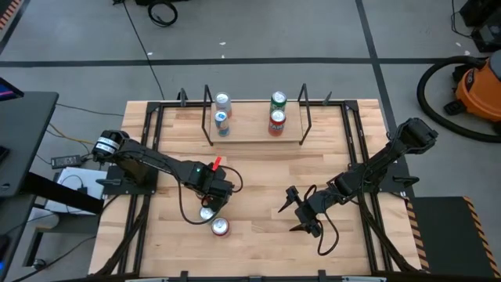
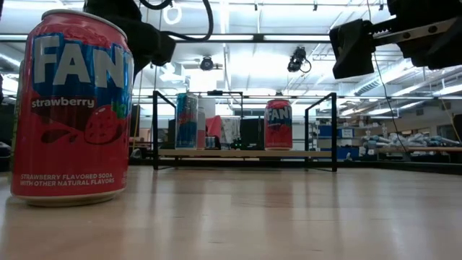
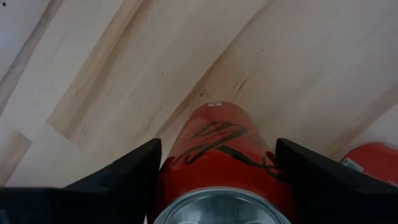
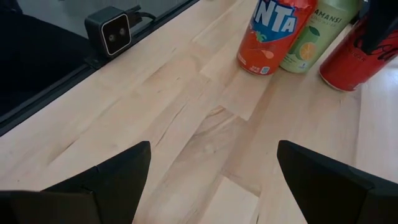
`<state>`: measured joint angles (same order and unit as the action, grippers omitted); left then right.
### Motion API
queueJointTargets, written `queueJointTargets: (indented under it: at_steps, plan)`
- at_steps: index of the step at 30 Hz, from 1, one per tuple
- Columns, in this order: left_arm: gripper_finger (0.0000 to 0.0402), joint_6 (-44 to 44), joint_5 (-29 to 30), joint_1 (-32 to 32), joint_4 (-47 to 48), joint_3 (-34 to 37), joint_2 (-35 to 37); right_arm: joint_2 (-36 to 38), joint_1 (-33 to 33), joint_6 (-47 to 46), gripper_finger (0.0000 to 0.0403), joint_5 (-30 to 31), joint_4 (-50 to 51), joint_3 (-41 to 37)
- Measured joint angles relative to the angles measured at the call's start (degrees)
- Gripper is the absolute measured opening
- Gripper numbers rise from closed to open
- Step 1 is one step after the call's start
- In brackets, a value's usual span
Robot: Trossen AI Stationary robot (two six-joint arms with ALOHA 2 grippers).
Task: Place canned beverage on shelf
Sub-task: Put the red-black soda can on the shelf
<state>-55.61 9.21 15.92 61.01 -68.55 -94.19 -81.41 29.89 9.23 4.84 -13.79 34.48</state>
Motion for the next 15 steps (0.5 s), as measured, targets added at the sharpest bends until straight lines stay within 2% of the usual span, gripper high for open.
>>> queueJointTargets:
  at_steps: [4, 11, 15]
  plan:
    - [0.0301, 1.7, 0.0, 0.0, -0.1, 0.0, 0.0, 0.0, 0.0, 0.0, 0.0362, 0.0, -0.3, 0.0]
    - [0.0315, 12.1, -0.3, -1.8, -0.2, 0.0, 0.0, 0.0, 0.0, 0.3, 0.0362, 0.0, -0.5, 0.0]
    - [0.0325, 14.6, -0.2, -3.5, -1.3, 0.0, 0.0, 0.0, 0.0, 0.4, 0.0362, 0.0, -0.5, 0.0]
